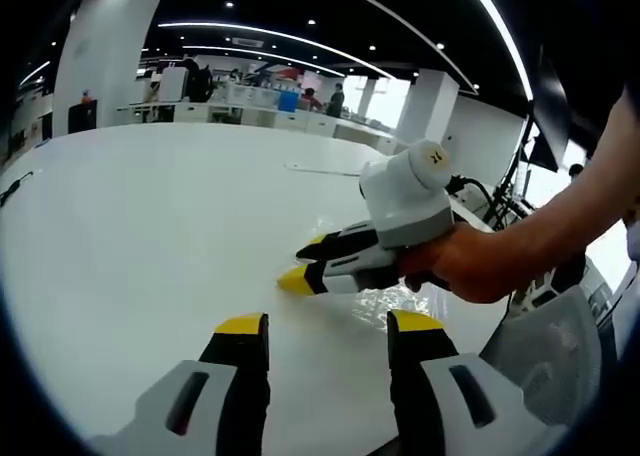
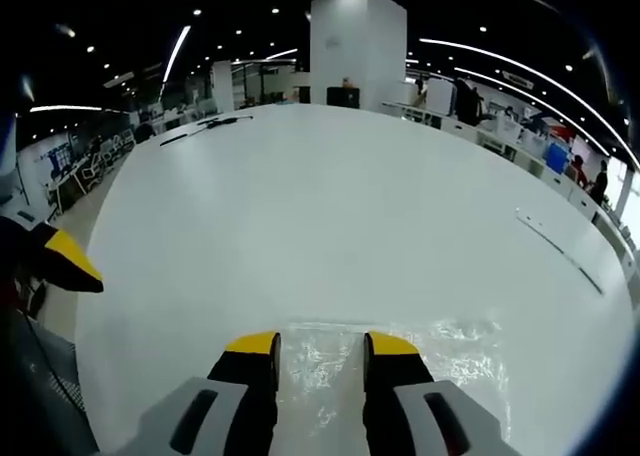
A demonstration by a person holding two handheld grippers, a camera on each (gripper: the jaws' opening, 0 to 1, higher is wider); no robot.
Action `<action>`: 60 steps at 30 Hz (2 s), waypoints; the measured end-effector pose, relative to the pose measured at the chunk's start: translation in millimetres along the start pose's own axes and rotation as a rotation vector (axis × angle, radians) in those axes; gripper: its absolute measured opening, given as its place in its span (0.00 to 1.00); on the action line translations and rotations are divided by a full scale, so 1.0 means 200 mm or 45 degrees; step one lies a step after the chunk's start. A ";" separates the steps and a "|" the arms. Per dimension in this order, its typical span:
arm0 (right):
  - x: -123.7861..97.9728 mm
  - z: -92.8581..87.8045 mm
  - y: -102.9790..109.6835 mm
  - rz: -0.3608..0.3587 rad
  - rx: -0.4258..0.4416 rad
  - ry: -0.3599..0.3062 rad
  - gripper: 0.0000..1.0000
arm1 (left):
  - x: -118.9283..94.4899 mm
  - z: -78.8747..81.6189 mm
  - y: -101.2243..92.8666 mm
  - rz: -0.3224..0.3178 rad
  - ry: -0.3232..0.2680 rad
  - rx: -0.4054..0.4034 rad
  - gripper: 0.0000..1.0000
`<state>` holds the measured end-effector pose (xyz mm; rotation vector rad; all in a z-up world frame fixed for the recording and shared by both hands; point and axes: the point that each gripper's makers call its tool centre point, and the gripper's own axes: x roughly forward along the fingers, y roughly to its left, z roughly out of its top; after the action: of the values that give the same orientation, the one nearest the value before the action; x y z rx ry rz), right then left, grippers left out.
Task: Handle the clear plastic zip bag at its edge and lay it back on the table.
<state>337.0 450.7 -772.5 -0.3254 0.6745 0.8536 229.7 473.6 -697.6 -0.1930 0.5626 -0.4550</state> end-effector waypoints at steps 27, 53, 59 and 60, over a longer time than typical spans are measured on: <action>-0.02 -0.02 0.00 0.043 0.044 0.026 0.00 | 0.01 -0.03 0.01 -0.003 0.018 0.004 0.41; -0.14 0.02 0.04 0.090 -0.206 0.044 0.00 | 0.00 -0.02 0.05 0.045 0.035 -0.004 0.40; -0.19 0.06 0.04 0.095 -0.318 0.025 0.00 | 0.00 0.00 0.07 0.073 0.013 -0.039 0.39; -0.20 0.06 0.03 0.097 -0.328 0.023 0.00 | 0.00 0.00 0.07 0.077 0.010 -0.044 0.39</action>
<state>317.9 438.2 -738.1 -0.5422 0.5970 1.0143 234.6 486.5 -701.6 -0.2071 0.5828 -0.3876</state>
